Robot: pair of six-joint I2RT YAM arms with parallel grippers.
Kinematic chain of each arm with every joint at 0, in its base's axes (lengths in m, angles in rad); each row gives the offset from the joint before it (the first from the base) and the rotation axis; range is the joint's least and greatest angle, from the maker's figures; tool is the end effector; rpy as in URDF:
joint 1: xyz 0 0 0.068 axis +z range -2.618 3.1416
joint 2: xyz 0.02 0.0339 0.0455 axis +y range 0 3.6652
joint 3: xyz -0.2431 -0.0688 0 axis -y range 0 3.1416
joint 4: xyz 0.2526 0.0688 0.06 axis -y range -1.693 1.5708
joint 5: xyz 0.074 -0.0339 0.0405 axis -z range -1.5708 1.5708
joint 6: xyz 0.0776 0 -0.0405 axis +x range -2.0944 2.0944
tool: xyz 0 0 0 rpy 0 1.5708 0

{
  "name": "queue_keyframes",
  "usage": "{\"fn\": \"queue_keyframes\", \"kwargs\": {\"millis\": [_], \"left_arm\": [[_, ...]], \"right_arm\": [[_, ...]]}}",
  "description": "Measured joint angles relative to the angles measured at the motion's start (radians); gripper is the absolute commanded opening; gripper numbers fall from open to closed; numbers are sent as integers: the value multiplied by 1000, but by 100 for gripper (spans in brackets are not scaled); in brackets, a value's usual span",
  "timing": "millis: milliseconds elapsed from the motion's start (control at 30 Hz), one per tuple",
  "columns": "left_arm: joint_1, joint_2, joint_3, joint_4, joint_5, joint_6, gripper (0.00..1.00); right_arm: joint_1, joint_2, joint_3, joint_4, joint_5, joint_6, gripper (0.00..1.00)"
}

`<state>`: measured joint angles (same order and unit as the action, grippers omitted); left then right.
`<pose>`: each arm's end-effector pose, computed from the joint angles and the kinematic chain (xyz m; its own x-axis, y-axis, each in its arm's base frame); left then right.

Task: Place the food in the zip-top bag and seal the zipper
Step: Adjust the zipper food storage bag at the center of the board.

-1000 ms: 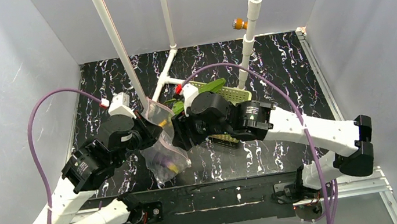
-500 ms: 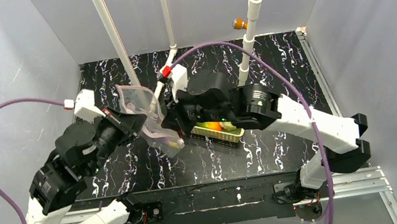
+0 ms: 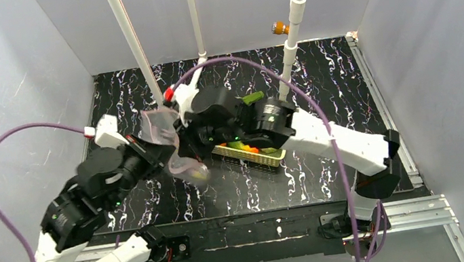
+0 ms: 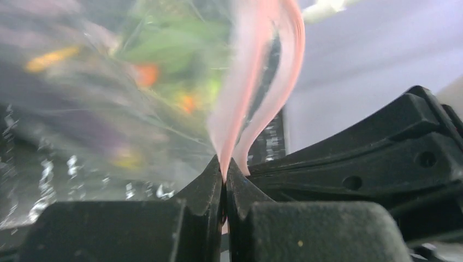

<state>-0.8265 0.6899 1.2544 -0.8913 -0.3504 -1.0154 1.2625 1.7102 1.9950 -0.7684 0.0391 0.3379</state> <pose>0.1232 -0.0944 0.4069 -0.5146 -0.6193 -0.5930 0.0634 0.6622 -0.7466 0.1284 0.3931 0.4123 -0.4453 -0.3066 -0.8413 -0.8416 0.4640 0.2763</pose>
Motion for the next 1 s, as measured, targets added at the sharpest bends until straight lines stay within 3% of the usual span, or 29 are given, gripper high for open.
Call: {"fn": "queue_keyframes", "kwargs": {"millis": [133,300,433,533,733,867,1000], "left_arm": [[0,-7,65,66,36,23,0],[0,-105,-167,55,40,-27,0],[0,-198,-324,-26,20,-85,0],[0,-213,-306,-53,1,-90,0],[0,-59,-27,-40,-28,-18,0],[0,-54,-51,3,-31,-3,0],[0,-73,-108,9,-37,7,0]], "right_arm": [[0,-76,29,75,-25,-4,1],[-3,-187,-178,198,-51,9,1],[-5,-113,-275,228,-72,25,1],[-5,-20,-250,201,-74,21,1],[-5,-9,-152,149,-60,-19,42],[-6,-113,-169,155,-32,-45,67],[-11,-236,-240,173,-24,-53,79]]}}
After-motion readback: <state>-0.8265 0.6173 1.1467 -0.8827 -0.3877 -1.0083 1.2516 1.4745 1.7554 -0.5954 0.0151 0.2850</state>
